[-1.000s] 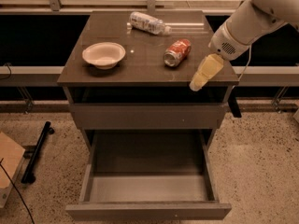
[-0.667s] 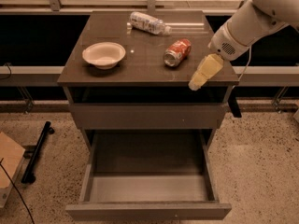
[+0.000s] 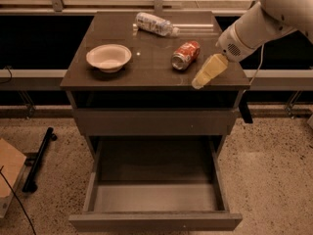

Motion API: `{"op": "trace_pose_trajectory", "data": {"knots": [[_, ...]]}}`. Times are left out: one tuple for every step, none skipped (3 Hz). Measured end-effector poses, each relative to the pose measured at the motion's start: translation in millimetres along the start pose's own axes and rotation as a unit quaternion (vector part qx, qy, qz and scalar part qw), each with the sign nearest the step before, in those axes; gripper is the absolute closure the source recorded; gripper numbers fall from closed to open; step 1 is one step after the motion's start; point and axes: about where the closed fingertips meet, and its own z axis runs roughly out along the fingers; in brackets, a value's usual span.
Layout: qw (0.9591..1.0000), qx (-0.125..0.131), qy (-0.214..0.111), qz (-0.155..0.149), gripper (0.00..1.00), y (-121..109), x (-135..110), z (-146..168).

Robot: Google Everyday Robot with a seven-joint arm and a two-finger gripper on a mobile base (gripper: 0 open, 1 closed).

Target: Place coke can into middle drawer

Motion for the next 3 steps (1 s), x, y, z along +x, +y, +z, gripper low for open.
{"op": "trace_pose_trajectory", "data": {"knots": [[0.9999, 0.009, -0.014, 0.004, 0.0, -9, -8, 10], [0.9993, 0.023, -0.028, 0.004, 0.0, -19, -18, 25], [0.9986, 0.033, -0.042, 0.003, 0.0, -31, -30, 40]]}}
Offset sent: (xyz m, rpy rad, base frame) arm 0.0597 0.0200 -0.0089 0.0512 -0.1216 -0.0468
